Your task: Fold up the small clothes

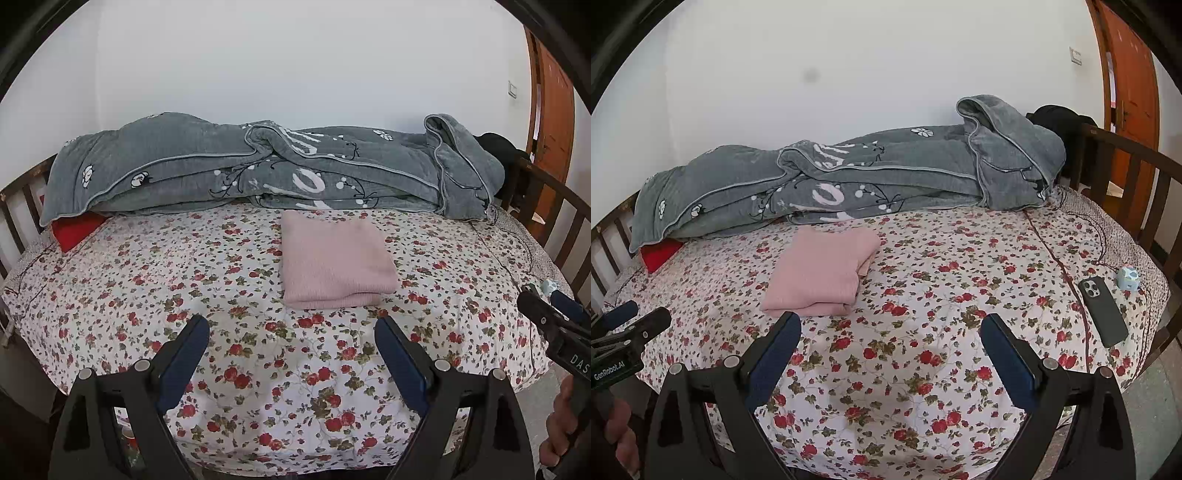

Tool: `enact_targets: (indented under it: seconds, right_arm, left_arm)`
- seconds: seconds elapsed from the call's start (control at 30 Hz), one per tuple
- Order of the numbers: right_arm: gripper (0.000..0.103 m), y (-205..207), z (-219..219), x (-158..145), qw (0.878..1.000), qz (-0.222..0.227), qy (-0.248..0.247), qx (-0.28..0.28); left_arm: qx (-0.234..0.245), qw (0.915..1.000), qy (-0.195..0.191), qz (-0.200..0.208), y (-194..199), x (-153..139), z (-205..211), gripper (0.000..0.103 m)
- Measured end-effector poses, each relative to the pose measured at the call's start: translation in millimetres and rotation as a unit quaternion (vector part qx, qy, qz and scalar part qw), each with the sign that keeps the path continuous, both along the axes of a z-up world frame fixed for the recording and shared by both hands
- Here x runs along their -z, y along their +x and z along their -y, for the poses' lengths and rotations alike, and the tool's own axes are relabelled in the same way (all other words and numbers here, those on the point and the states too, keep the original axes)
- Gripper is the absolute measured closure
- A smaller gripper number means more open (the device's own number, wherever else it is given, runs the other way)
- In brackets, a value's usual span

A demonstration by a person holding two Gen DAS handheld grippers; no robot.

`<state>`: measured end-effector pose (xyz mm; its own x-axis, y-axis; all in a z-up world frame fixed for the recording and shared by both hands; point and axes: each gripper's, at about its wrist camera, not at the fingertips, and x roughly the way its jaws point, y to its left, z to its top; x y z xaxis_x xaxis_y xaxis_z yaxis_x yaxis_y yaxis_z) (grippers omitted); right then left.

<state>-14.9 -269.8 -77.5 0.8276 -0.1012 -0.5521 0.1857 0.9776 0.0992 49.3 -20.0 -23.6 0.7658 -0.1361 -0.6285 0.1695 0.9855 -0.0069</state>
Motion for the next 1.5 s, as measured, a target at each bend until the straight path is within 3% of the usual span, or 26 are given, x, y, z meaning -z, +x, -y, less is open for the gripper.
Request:
enact_targets:
  seconds: [1.5]
  right_arm:
    - [0.007,-7,-1,-12,1.000,0.009,-0.004,-0.004]
  left_arm:
    - [0.001,1.0000,-0.004,0.004,-2,-2,1,0.012]
